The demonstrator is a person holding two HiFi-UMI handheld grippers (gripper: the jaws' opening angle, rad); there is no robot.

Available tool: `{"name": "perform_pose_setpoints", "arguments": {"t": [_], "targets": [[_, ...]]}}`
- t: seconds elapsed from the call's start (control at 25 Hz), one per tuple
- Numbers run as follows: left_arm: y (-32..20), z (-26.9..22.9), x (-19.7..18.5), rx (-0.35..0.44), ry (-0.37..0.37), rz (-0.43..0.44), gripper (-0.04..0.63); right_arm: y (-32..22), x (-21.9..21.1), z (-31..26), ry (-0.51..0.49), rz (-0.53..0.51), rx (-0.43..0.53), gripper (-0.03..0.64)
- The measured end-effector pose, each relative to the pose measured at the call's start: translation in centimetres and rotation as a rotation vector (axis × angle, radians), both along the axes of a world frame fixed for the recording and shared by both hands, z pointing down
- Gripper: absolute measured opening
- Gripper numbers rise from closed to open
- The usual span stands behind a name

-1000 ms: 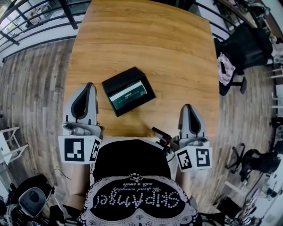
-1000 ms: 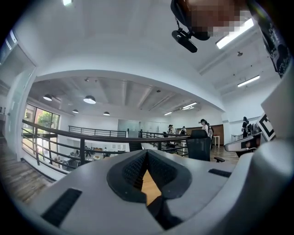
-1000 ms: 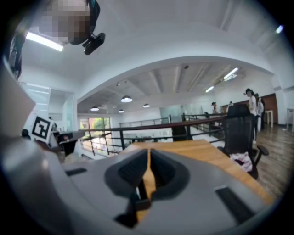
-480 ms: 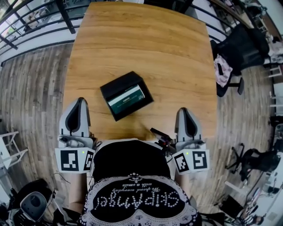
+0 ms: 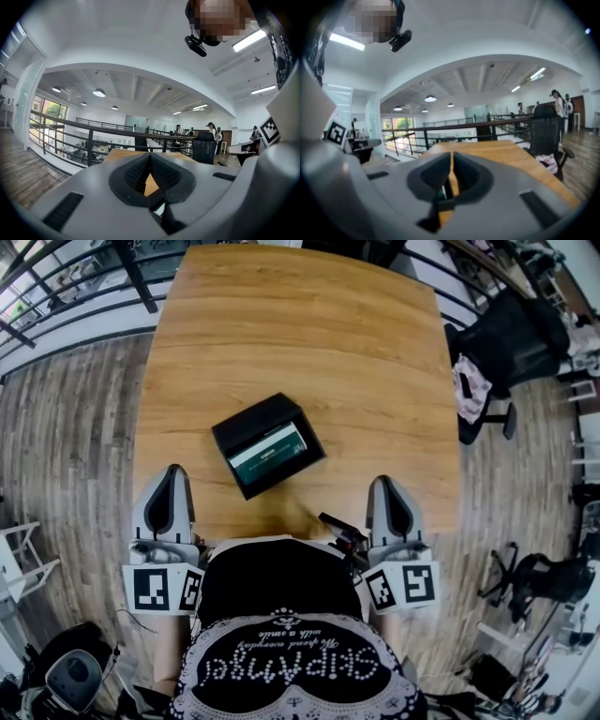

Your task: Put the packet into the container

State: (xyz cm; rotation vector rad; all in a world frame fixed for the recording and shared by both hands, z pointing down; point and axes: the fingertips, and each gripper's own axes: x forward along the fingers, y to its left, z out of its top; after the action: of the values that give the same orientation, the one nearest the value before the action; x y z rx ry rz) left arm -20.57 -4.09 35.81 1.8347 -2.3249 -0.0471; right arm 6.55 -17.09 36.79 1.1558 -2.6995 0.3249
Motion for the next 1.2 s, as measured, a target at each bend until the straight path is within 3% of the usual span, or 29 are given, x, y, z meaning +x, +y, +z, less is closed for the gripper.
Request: {"name": "perform_pose_setpoints", "arguments": {"t": [0.76, 1.2], "targets": [[-0.87, 0.34, 0.59, -0.021, -0.026, 0.038, 0.029, 0.16, 0.55, 0.41, 0.025, 0.006, -0.004, 0.038], [-0.91, 0.45, 0.53, -0.02, -0.005, 0.033, 0.03, 0.23, 0.55, 0.08, 0.021, 0.006, -0.001, 0.038]]}}
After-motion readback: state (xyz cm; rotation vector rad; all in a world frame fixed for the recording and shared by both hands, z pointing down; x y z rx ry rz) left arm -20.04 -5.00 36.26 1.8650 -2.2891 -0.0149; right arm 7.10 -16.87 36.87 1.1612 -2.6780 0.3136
